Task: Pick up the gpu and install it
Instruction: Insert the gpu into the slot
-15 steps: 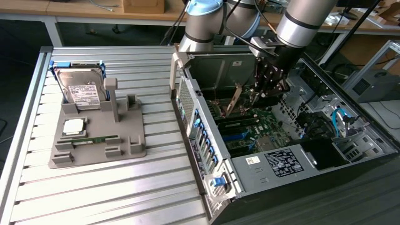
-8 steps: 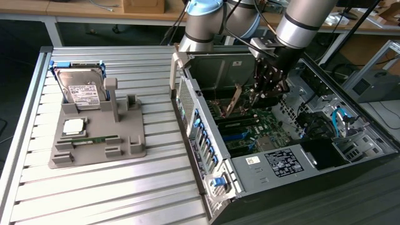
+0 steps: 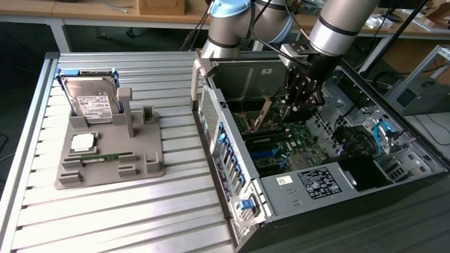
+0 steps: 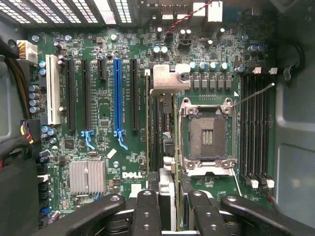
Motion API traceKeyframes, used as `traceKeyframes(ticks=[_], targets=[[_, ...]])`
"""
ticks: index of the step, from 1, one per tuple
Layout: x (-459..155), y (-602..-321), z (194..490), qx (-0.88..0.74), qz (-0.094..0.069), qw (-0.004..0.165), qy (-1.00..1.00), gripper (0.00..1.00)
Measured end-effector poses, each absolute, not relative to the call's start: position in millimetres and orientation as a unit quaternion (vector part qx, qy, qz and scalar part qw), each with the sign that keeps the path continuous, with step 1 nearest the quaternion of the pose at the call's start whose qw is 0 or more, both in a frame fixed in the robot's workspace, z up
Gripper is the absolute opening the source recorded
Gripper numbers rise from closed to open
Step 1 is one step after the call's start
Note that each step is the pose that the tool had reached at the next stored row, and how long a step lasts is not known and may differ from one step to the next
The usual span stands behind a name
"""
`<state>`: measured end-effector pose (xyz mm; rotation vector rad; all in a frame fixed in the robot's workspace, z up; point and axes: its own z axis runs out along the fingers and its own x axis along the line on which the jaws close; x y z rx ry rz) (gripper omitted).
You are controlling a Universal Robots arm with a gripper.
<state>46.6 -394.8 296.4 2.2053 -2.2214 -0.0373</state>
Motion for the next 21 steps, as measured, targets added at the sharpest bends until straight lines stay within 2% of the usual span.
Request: traceKeyframes(ticks=[21], targets=[[41.0,-395.1,291.3,0.704,-0.012,0.006,-0.710,0.27]])
